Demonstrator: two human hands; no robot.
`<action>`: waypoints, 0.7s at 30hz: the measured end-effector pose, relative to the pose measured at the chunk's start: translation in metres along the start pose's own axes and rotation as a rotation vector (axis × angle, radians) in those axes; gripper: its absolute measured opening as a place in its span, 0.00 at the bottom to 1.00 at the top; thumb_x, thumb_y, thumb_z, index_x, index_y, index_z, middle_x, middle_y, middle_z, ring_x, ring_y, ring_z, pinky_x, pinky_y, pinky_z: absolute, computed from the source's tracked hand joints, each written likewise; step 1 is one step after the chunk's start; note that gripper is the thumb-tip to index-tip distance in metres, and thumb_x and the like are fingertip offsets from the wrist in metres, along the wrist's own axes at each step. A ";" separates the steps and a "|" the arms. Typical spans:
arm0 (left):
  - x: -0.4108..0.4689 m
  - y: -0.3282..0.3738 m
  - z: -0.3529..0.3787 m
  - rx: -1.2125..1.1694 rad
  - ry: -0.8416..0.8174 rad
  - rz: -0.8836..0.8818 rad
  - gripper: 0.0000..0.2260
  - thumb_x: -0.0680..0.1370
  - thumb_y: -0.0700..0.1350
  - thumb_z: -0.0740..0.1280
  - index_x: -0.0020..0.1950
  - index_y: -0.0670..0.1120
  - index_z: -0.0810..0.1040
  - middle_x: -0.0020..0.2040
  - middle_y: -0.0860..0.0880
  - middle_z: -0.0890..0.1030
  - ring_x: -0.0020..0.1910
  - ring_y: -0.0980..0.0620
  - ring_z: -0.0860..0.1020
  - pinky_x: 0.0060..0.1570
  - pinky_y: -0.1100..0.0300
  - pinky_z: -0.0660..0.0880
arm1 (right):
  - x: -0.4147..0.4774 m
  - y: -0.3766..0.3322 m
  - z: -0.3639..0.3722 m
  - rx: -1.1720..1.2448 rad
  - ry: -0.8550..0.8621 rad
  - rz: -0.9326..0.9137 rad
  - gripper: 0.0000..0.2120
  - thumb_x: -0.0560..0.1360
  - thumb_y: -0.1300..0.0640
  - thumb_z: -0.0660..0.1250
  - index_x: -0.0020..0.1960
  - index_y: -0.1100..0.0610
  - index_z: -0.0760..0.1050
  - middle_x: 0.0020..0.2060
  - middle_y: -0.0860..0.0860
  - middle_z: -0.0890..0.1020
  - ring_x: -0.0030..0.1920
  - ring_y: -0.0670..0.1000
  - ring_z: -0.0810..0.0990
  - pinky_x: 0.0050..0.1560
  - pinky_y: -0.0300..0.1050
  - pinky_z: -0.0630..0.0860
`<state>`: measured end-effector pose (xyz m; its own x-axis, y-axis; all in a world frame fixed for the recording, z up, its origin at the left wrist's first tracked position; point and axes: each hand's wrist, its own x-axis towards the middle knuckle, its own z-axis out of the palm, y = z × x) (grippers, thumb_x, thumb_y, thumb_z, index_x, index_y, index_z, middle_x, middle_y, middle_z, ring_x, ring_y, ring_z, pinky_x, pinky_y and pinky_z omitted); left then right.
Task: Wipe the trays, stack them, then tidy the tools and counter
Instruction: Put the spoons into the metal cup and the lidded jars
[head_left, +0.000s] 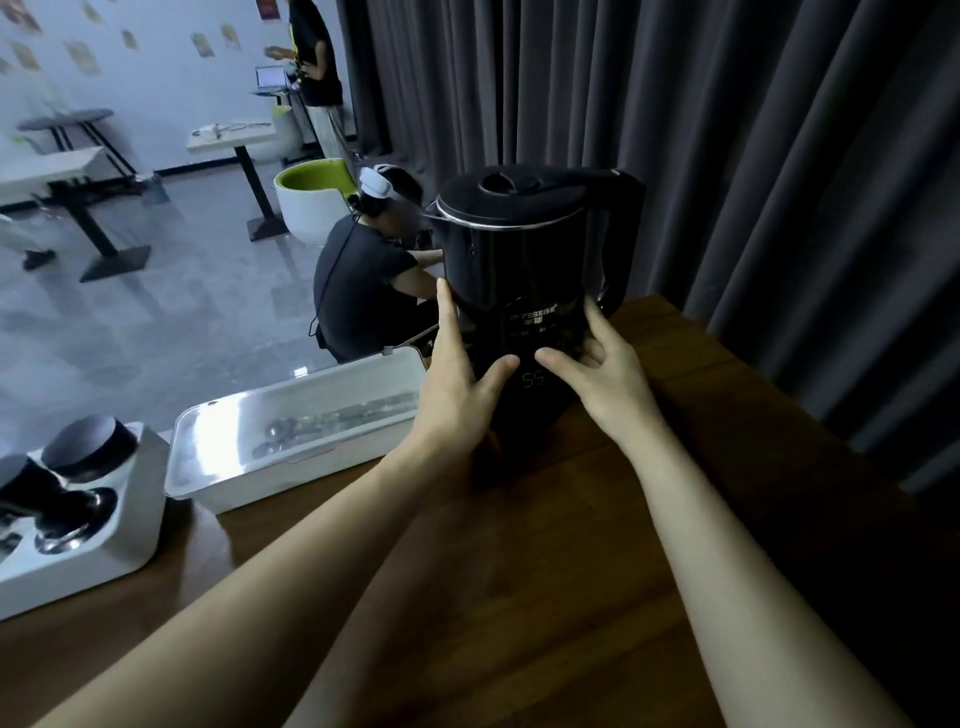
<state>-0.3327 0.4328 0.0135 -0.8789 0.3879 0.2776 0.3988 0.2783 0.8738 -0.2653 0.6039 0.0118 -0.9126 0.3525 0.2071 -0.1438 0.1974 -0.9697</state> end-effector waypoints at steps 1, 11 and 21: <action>0.001 0.000 0.001 -0.001 -0.001 -0.007 0.48 0.75 0.56 0.69 0.78 0.68 0.32 0.76 0.50 0.69 0.74 0.50 0.70 0.72 0.42 0.69 | 0.002 0.003 0.001 -0.003 0.001 -0.004 0.39 0.76 0.58 0.74 0.81 0.46 0.59 0.70 0.47 0.76 0.68 0.42 0.75 0.70 0.47 0.73; -0.003 0.012 0.009 -0.013 0.027 -0.124 0.47 0.79 0.44 0.68 0.80 0.64 0.34 0.79 0.48 0.65 0.76 0.48 0.67 0.74 0.44 0.66 | -0.001 0.025 0.013 0.010 0.135 0.065 0.45 0.66 0.37 0.76 0.78 0.39 0.60 0.69 0.45 0.77 0.69 0.43 0.74 0.71 0.53 0.72; -0.077 0.010 -0.020 -0.146 -0.158 -0.169 0.36 0.84 0.35 0.59 0.83 0.60 0.44 0.79 0.60 0.60 0.76 0.61 0.64 0.74 0.59 0.66 | -0.004 0.032 0.014 -0.124 0.069 0.084 0.41 0.73 0.45 0.76 0.80 0.43 0.59 0.73 0.43 0.71 0.73 0.44 0.68 0.74 0.50 0.67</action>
<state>-0.2658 0.3882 0.0084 -0.8736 0.4820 0.0675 0.1983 0.2257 0.9538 -0.2715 0.5964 -0.0217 -0.8903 0.4339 0.1384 -0.0155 0.2747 -0.9614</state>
